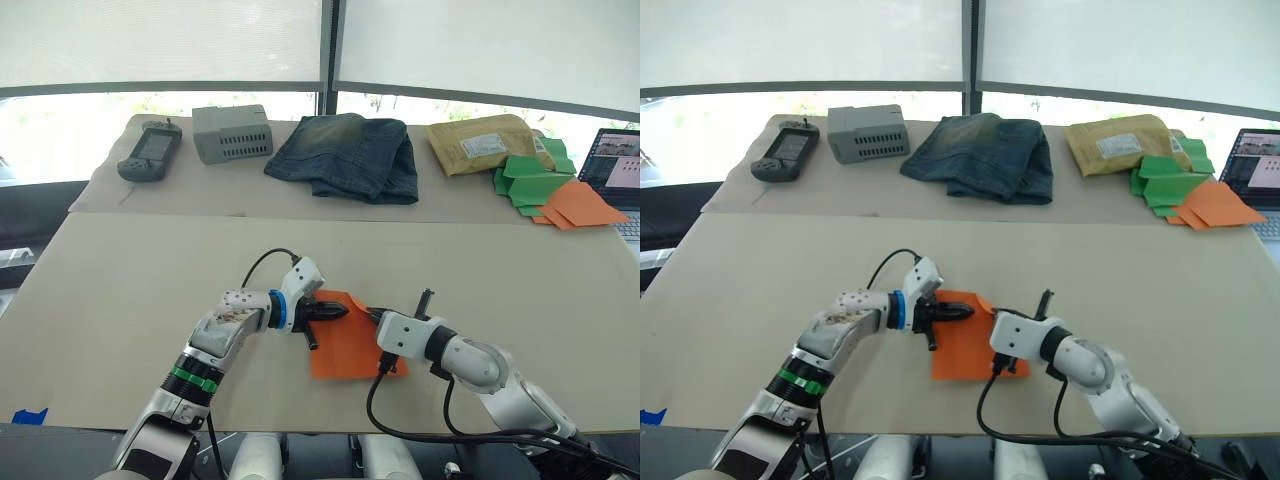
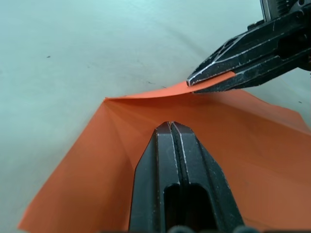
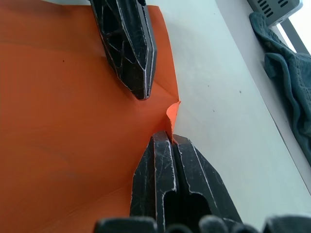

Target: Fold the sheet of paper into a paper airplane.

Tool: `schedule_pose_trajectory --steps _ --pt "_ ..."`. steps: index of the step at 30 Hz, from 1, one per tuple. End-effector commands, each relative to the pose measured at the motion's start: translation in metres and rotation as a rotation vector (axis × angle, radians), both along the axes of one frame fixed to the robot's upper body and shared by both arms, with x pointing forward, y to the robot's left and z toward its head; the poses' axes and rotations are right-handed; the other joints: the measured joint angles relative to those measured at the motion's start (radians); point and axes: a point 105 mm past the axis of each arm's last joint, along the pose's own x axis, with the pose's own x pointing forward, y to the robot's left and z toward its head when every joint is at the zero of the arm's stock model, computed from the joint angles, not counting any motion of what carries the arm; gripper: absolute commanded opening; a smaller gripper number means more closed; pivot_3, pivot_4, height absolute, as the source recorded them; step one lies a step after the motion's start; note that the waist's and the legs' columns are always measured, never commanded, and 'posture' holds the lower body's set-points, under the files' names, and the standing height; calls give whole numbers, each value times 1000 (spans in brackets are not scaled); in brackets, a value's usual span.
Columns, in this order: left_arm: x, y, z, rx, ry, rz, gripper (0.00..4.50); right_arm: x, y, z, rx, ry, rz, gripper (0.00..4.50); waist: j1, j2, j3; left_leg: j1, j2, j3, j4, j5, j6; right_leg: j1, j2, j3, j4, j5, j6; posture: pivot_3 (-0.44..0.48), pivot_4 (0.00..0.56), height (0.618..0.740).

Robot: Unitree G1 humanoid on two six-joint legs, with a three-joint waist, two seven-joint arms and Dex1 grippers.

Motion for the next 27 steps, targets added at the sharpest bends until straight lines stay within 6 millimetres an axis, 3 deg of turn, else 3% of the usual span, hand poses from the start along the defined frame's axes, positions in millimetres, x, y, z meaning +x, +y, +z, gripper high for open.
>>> schedule_pose_trajectory --steps 1,3,16,20,27 --pt "0 -3 7 -7 -38 -11 0 -1 -2 11 27 -41 -4 622 0 0 0 0 0 0 0 0 0 0 0 0 0 0 0 0 150 722" --pt "0 -3 6 -3 -38 -11 0 -2 -5 7 18 -22 -17 1197 0 0 0 0 0 0 0 0 0 0 0 0 0 0 0 0 150 722" --pt "0 -2 5 6 -41 -22 0 -8 -23 3 78 25 -112 1197 0 0 0 1 0 0 0 0 0 0 0 0 0 0 0 0 150 722" --pt "0 -3 5 8 -42 -26 0 -8 -20 2 76 20 -104 34 -1 0 0 1 0 0 0 0 0 0 0 0 1 0 0 0 150 722" --pt "5 -4 12 -14 -50 -16 0 -10 -18 -2 -73 -74 -23 6 0 0 0 1 0 0 0 0 0 0 0 0 1 0 0 0 150 722"
